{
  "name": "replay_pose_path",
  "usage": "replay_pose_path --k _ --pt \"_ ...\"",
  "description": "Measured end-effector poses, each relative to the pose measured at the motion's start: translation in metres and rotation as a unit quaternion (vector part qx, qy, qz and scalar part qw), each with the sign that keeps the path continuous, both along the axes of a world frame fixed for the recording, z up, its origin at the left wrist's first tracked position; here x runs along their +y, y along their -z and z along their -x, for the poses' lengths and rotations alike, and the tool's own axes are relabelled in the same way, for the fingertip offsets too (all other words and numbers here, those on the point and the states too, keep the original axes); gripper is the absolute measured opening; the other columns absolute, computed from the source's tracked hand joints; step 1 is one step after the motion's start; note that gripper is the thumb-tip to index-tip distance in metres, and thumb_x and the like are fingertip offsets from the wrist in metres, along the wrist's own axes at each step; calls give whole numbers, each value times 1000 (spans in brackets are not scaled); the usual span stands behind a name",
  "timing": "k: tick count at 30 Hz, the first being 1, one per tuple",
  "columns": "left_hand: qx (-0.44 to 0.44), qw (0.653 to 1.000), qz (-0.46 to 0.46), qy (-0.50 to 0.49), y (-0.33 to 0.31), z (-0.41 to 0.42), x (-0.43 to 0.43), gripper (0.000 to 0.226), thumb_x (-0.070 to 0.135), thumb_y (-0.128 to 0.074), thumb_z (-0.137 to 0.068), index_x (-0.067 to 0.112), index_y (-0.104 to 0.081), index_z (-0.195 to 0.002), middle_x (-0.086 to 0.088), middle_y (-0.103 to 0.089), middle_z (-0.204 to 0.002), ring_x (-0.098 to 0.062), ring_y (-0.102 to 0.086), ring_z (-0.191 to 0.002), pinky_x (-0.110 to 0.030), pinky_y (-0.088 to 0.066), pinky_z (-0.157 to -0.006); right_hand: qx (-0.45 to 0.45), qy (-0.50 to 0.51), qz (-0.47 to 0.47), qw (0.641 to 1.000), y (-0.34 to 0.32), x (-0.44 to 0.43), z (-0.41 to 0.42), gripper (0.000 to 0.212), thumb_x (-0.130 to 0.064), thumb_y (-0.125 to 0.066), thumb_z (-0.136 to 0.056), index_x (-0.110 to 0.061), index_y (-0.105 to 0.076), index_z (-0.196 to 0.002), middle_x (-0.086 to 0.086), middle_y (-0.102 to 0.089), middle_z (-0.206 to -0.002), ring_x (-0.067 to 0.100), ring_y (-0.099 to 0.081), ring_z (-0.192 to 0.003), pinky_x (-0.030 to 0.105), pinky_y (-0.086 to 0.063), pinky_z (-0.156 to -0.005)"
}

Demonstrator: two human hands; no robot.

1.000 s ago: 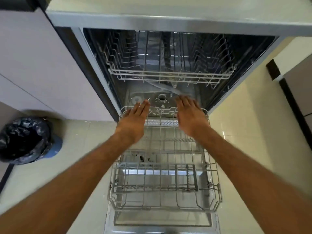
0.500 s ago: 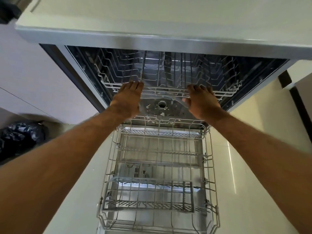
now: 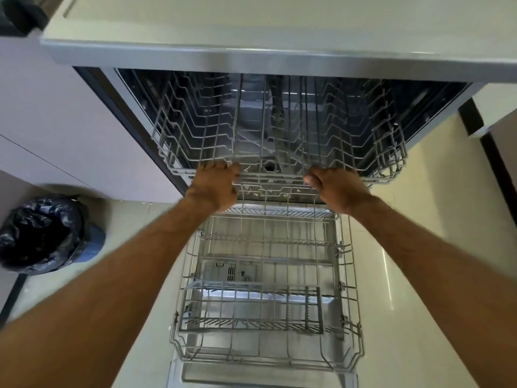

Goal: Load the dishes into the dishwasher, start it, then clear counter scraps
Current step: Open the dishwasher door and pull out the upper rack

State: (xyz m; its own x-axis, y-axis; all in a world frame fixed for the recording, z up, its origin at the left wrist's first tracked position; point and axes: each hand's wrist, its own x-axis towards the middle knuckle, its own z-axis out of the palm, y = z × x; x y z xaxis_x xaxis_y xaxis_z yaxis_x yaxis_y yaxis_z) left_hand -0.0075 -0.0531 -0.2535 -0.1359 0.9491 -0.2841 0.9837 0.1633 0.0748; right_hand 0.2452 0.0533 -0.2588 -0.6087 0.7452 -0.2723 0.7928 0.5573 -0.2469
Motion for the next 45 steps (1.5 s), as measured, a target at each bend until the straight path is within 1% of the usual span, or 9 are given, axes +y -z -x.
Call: replay_pose_path --k 4,9,12,17,24,27,31,36,45 --pt "6 1000 21 -9 2 -13 -28 46 25 -59 -90 22 -43 -133 -8 -49 -139 -30 -42 -132 -47 -29 -115 -11 18 6 1000 2 -31 -9 37 -46 -29 -105 -26 -56 -122 2 -69 -94 24 -66 -92 45 -42 -104" --pt "5 999 29 -20 1 -24 -60 53 34 -57 -95 22 -36 -142 -10 -43 -147 -32 -37 -137 -47 -24 -117 -52 34 8 998 0 -63 -15 40 -48 -25 -105 -30 -51 -129 5 -68 -117 26 -62 -110 42 -33 -106" --pt "1 999 39 -19 -1 -30 -78 58 38 -55 -96 23 -32 -147 -9 -43 -147 -32 -35 -139 -48 -20 -119 -55 37 18 998 -2 -83 -21 42 -49 -23 -105 -28 -49 -131 7 -67 -117 29 -61 -109 43 -36 -103" --pt "-13 999 30 -1 2 -36 -115 56 30 -58 -93 21 -35 -143 -9 -45 -145 -30 -39 -135 -47 -27 -117 -38 30 -5 999 1 -119 -33 38 -46 -26 -105 -27 -51 -127 8 -68 -112 28 -63 -101 42 -41 -97" --pt "-18 998 42 34 4 -46 -147 36 36 -46 -100 19 -44 -131 -8 -53 -132 -26 -46 -126 -50 -36 -110 -77 35 50 995 -7 -151 -50 33 -44 -24 -107 -31 -49 -123 5 -69 -113 26 -62 -100 42 -40 -99" --pt "6 998 29 56 7 -50 -170 31 28 -41 -104 14 -42 -132 -11 -53 -130 -27 -51 -121 -47 -44 -105 -73 32 52 995 -6 -180 -57 26 -40 -26 -107 -31 -48 -118 -6 -62 -96 20 -57 -87 42 -41 -97" --pt "13 995 23 96 10 -56 -198 40 0 -48 -98 11 -38 -135 -11 -55 -122 -27 -64 -101 -43 -57 -86 -73 34 54 995 -11 -213 -69 17 -36 -31 -107 -33 -48 -109 -10 -56 -85 16 -57 -83 45 -43 -102" --pt "4 995 34 98 10 -71 -229 42 -2 -54 -95 13 -41 -133 -8 -54 -122 -22 -65 -97 -38 -56 -88 -94 34 61 993 -16 -244 -81 20 -35 -30 -107 -34 -46 -118 -1 -63 -106 21 -57 -96 45 -39 -105" --pt "24 996 22 86 16 -86 -257 56 -6 -60 -90 12 -39 -138 -11 -52 -133 -24 -67 -100 -40 -56 -88 -105 15 20 994 -22 -272 -92 19 -25 -40 -104 -30 -46 -121 2 -65 -111 22 -58 -105 43 -40 -104"
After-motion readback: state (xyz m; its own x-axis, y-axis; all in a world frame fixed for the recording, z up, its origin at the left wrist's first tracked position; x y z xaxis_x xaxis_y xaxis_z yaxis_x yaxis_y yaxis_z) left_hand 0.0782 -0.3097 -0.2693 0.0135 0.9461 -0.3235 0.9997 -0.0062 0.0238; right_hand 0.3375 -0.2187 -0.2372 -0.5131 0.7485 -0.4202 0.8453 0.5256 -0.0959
